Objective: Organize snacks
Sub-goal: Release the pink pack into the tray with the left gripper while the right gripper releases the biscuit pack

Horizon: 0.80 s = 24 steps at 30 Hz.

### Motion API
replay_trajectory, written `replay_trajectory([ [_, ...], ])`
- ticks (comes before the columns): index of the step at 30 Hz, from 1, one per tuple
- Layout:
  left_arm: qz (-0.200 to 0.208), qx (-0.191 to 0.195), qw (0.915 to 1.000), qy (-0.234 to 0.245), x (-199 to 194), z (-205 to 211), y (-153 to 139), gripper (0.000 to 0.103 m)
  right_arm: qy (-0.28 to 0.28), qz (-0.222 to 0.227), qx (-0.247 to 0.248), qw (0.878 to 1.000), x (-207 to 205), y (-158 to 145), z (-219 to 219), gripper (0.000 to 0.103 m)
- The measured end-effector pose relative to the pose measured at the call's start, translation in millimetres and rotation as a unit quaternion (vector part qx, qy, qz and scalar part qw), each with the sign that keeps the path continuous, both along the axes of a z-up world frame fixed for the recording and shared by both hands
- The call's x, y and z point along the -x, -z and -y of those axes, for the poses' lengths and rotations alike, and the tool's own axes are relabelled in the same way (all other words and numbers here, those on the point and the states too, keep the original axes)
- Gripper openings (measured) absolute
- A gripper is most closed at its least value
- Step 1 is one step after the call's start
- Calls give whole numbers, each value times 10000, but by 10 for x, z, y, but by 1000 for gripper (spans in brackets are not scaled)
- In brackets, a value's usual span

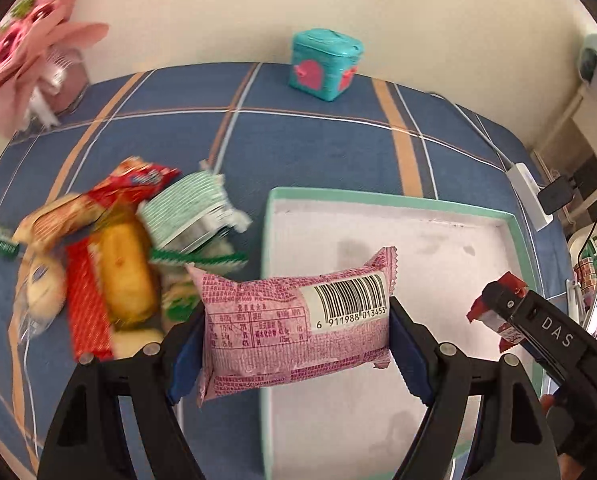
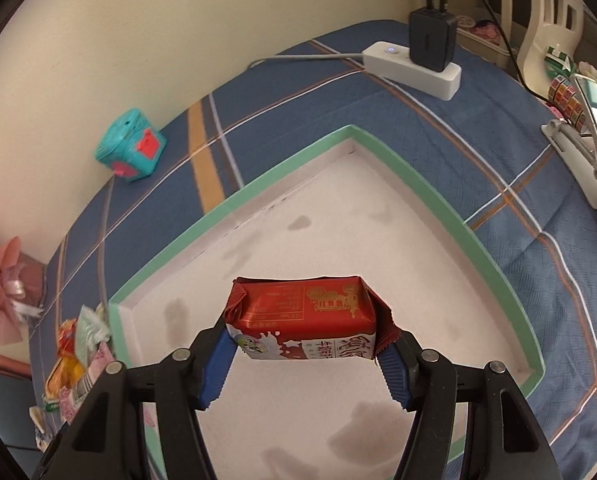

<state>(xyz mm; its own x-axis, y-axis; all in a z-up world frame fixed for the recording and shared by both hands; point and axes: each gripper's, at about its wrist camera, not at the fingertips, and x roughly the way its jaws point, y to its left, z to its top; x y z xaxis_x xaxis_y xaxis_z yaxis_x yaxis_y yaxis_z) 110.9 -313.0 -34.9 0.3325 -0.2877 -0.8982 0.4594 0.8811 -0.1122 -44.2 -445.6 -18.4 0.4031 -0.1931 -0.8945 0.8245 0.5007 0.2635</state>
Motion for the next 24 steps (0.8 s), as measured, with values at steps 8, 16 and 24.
replay_trajectory([
  [8, 377, -186, 9983, 407, 48, 195, 98, 82, 348, -186, 308, 9987, 40, 92, 324, 67],
  [16, 483, -259, 9970, 548, 91, 201, 186, 85, 381, -434, 446, 9973, 14, 184, 449, 68],
  [24, 470, -261, 9973, 493, 105, 109, 161, 94, 187, -608, 493, 9968, -15, 206, 442, 74],
])
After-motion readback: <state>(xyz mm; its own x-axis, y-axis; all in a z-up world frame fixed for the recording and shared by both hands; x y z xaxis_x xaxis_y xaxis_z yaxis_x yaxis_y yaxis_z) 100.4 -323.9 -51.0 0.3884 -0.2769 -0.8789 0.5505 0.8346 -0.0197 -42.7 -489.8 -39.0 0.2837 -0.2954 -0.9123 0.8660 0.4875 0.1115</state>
